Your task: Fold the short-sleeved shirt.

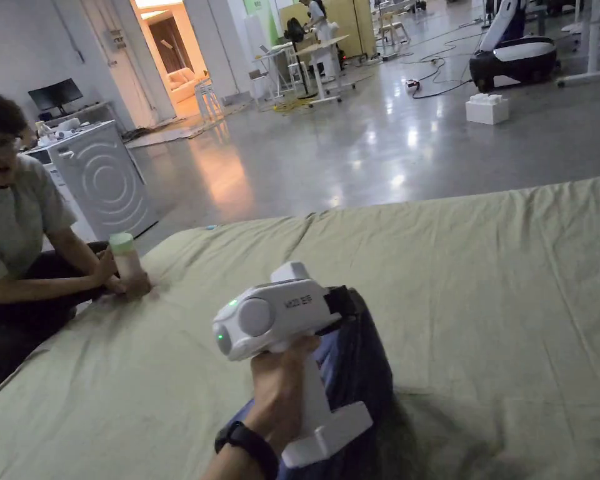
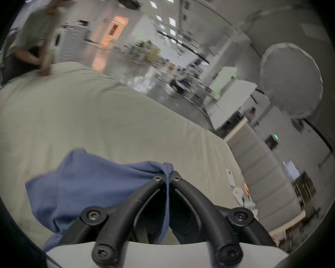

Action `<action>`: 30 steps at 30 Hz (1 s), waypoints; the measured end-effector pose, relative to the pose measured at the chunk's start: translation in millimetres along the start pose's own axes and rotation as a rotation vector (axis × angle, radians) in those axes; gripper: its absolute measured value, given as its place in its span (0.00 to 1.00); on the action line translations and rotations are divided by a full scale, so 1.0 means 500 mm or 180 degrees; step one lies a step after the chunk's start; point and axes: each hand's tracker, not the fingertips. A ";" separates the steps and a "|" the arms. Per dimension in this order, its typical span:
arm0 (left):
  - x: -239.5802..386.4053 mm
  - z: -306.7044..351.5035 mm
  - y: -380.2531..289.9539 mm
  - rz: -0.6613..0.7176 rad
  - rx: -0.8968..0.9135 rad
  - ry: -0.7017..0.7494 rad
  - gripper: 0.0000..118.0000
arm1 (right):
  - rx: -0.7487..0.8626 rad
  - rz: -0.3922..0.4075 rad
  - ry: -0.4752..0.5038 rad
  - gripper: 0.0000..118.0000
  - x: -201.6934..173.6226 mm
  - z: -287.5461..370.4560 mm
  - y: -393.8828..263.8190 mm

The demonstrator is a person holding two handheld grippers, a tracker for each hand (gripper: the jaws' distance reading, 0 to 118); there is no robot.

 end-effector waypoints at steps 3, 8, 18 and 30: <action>0.116 -0.112 -0.093 -0.0083 -0.0335 -0.0559 0.01 | 0.0021 0.0019 -0.0095 0.01 0.012 0.011 -0.002; 0.340 -0.205 -0.327 -0.0448 -0.1009 -0.1319 0.01 | -0.0007 -0.0025 -0.0188 0.01 0.038 0.035 -0.022; 0.556 -0.240 -0.683 -0.0990 -0.1817 -0.1662 0.79 | -0.0120 -0.0089 -0.0271 0.01 0.038 0.075 -0.067; 0.314 0.140 -0.329 -0.1137 -0.0147 -0.1220 0.79 | 0.0525 0.0459 0.0397 0.01 -0.072 0.018 0.072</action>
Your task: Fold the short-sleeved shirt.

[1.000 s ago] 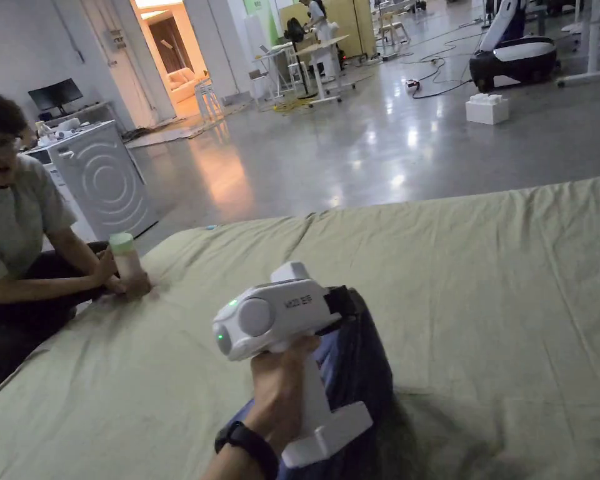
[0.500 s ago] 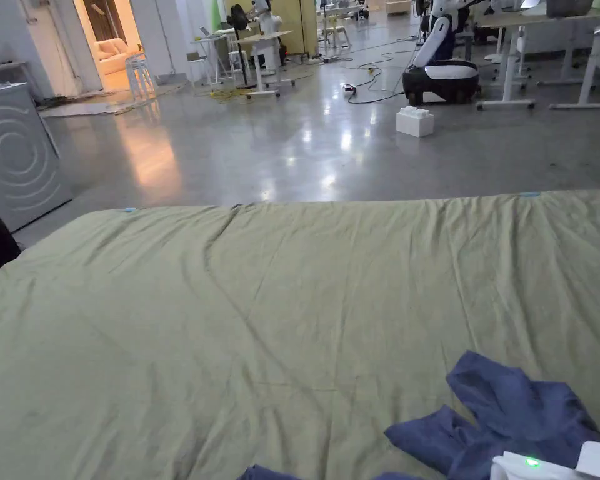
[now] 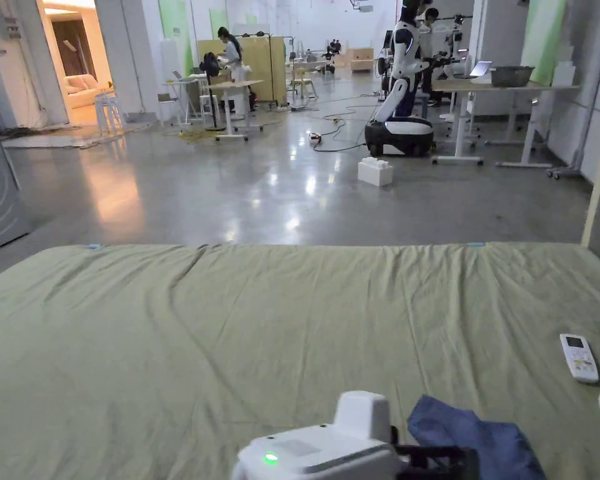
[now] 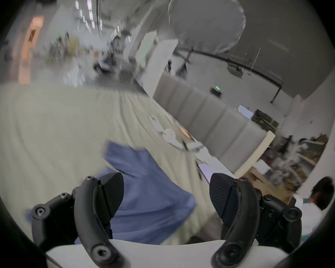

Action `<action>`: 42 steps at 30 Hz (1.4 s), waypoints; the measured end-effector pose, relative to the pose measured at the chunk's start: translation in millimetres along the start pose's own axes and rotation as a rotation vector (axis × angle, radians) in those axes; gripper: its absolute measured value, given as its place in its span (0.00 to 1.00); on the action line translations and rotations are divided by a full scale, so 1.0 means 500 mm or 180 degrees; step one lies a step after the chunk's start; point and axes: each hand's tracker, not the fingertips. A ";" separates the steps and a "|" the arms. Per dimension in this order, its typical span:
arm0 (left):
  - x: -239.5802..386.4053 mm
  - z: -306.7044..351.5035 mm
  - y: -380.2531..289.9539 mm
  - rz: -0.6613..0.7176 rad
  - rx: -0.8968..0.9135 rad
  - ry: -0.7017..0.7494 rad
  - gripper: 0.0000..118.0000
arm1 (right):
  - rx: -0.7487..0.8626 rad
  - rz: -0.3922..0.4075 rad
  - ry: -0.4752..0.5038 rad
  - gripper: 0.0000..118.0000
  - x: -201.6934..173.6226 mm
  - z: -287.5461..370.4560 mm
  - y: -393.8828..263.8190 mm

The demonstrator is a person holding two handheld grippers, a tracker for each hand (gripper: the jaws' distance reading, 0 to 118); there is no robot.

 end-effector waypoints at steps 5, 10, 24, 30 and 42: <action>0.015 0.303 0.058 -0.0446 0.0856 0.0897 0.77 | 0.0526 0.0059 0.0260 0.01 -0.046 0.003 0.093; 0.063 0.485 0.012 -0.0707 0.1539 0.2004 0.50 | 0.0837 0.0277 0.0331 0.01 -0.083 0.033 0.149; 0.146 0.576 -0.126 -0.0844 0.0993 0.2339 0.00 | 0.1097 0.0844 0.0420 0.01 -0.146 0.108 0.137; 0.150 0.566 -0.131 -0.0616 0.1054 0.2057 0.00 | 0.0975 0.0755 0.0450 0.01 -0.143 0.101 0.132; 0.107 0.542 -0.126 -0.0508 0.0840 0.1906 0.00 | 0.0797 0.0566 0.0425 0.01 -0.119 0.085 0.119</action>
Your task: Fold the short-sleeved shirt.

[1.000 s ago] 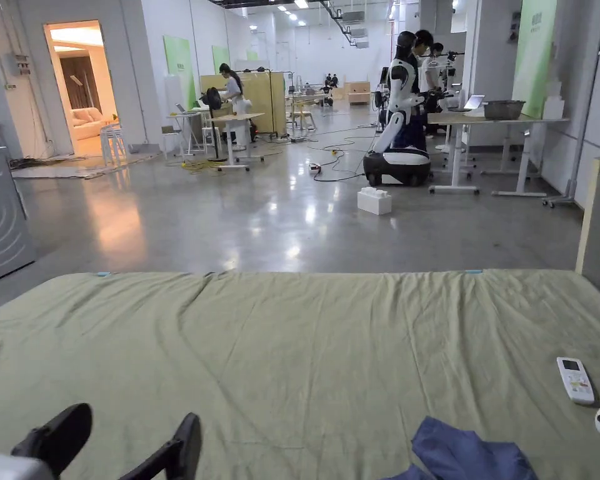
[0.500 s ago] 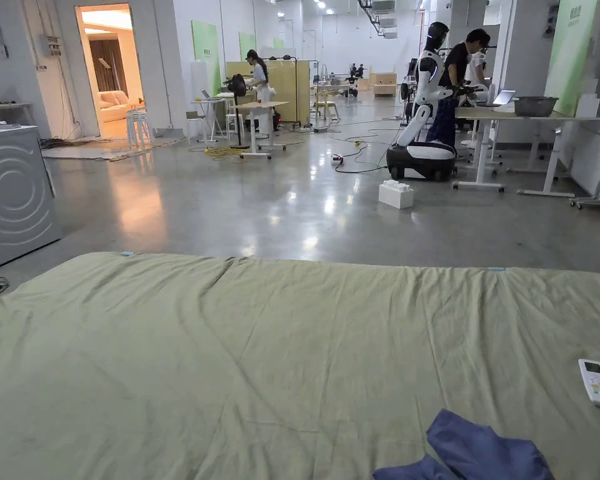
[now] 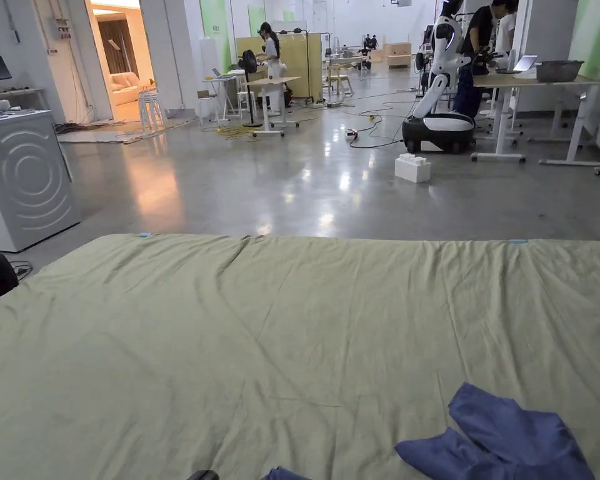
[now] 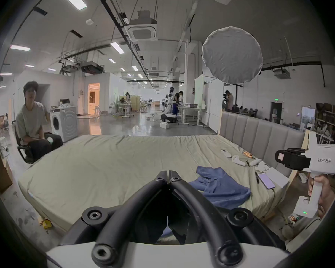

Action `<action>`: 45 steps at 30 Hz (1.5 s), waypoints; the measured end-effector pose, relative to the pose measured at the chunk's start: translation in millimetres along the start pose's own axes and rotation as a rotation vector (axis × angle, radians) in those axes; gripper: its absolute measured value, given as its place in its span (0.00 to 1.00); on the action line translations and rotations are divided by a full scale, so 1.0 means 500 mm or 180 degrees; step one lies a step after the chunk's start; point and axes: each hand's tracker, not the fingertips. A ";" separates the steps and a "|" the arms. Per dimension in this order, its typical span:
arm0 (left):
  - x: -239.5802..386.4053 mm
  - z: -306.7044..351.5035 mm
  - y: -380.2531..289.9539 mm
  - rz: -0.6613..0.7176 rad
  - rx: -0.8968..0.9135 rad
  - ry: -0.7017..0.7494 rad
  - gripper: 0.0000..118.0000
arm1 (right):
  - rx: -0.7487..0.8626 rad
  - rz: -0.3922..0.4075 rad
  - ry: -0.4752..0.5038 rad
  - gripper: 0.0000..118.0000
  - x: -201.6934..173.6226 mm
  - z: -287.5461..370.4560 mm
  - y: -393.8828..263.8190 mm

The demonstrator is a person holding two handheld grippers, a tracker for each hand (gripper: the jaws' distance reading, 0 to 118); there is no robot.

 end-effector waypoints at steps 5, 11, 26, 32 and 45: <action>-0.043 -0.107 -0.012 0.0062 -0.0401 -0.0245 0.62 | -0.0204 -0.0111 0.0036 0.01 0.010 -0.012 -0.028; -0.093 -0.358 -0.088 0.0595 -0.1354 -0.0499 0.73 | -0.0436 -0.0156 -0.0042 0.01 0.031 -0.023 -0.063; -0.081 -0.786 -0.291 0.0691 -0.2888 0.0050 0.53 | -0.1063 -0.0396 -0.0414 0.01 0.091 -0.012 -0.153; -0.052 -0.779 -0.293 0.0532 -0.2962 0.0303 0.09 | -0.1176 -0.0489 -0.0484 0.01 0.102 -0.012 -0.173; -0.007 -0.820 -0.312 0.0070 -0.3356 0.0049 0.09 | -0.1008 -0.0420 -0.0242 0.58 0.171 -0.166 -0.077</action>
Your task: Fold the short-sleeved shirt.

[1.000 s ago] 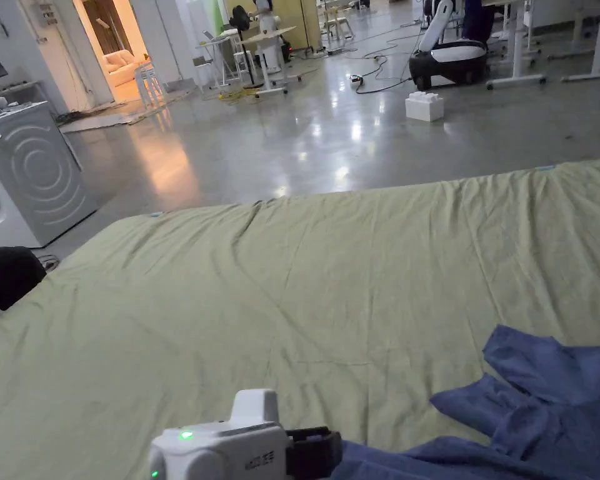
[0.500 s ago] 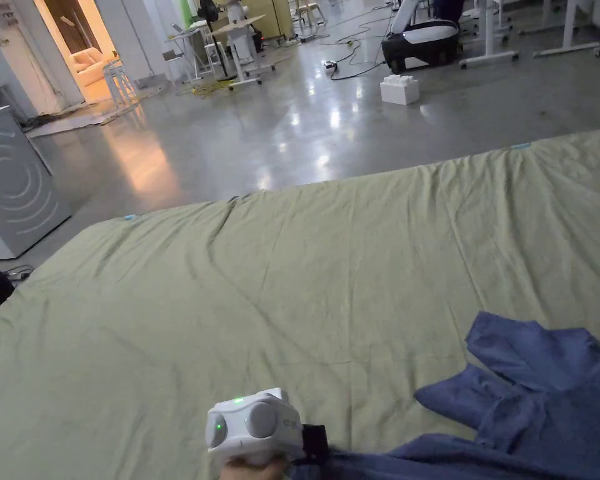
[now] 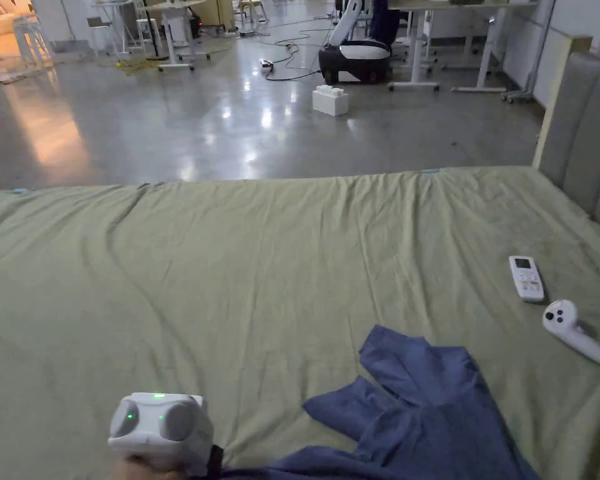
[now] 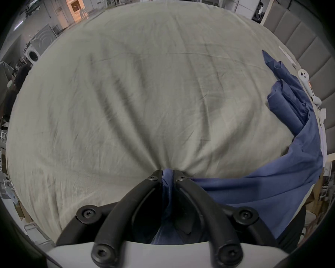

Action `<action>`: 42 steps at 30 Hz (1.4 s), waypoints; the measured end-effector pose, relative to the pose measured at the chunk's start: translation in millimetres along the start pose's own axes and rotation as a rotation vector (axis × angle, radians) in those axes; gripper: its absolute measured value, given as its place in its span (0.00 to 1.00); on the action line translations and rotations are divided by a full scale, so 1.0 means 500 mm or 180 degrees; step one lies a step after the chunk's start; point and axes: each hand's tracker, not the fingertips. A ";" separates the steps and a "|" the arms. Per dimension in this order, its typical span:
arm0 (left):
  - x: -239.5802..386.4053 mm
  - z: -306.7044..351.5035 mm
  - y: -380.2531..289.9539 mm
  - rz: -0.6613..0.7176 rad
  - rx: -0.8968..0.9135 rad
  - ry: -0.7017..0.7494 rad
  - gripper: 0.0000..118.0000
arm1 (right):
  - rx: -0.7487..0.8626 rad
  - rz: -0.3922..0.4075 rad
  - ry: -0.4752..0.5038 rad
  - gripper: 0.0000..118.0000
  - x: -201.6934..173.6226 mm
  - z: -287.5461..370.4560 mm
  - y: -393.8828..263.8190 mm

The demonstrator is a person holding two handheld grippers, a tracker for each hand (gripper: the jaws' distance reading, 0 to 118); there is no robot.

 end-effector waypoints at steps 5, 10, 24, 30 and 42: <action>-0.003 -0.008 0.017 0.0013 -0.0097 -0.0025 0.09 | -0.0469 -0.0059 0.0220 0.84 0.055 -0.239 0.140; -0.005 -0.013 0.029 0.0007 -0.0178 0.0006 0.08 | -0.0993 -0.0208 0.0044 0.83 0.097 -0.527 0.201; -0.022 -0.017 0.031 0.0174 -0.0186 -0.0168 0.08 | -0.1474 0.0520 -0.0329 0.05 0.058 -0.786 0.105; -0.002 -0.014 0.017 -0.0095 -0.0017 -0.0027 0.08 | -0.1172 0.0419 -0.0052 0.05 0.054 -0.721 0.139; -0.090 0.295 -0.184 0.0500 0.1699 -0.0823 0.07 | 0.0171 -0.0145 0.0401 0.05 0.074 -0.264 0.260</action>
